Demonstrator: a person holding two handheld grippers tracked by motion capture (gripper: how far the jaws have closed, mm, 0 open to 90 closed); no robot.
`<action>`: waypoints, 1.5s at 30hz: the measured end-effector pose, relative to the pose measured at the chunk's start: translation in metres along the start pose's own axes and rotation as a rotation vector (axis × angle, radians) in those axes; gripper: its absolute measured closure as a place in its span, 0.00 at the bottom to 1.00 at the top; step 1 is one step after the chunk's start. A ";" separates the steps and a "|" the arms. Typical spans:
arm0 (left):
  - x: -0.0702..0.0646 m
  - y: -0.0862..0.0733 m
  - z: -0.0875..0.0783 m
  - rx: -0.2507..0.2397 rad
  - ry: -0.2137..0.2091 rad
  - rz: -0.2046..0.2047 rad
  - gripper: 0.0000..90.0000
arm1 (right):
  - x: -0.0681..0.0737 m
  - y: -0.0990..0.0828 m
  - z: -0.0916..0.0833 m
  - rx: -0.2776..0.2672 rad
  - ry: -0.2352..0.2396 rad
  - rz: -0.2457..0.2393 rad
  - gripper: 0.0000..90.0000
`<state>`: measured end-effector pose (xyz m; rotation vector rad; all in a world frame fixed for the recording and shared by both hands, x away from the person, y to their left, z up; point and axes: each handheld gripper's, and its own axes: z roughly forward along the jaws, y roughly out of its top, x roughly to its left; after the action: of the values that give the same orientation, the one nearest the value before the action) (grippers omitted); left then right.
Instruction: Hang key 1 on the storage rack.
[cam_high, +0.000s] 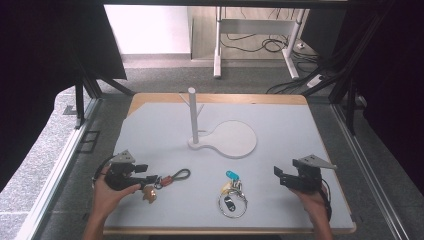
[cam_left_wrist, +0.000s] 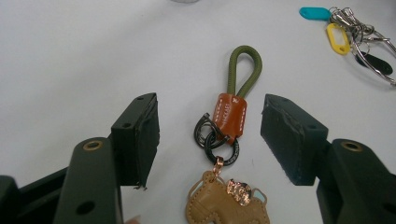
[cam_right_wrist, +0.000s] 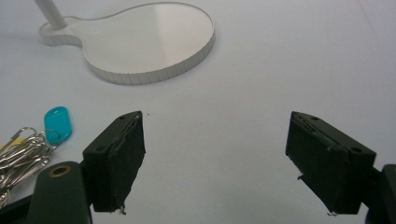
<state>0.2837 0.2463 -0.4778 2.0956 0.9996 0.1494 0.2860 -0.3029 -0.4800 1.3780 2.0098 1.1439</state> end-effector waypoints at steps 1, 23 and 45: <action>0.000 0.000 0.000 0.002 0.002 -0.002 0.41 | -0.004 0.000 -0.001 -0.003 0.008 0.003 0.22; -0.011 0.003 -0.012 0.074 0.015 0.055 0.41 | -0.027 -0.013 -0.007 0.031 -0.014 0.019 0.26; -0.006 0.041 -0.006 0.222 -0.025 0.149 0.46 | -0.032 -0.013 -0.005 0.061 -0.033 0.014 0.28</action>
<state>0.3020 0.2300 -0.4439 2.3699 0.8780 0.0905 0.2881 -0.3365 -0.4907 1.4338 2.0295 1.0670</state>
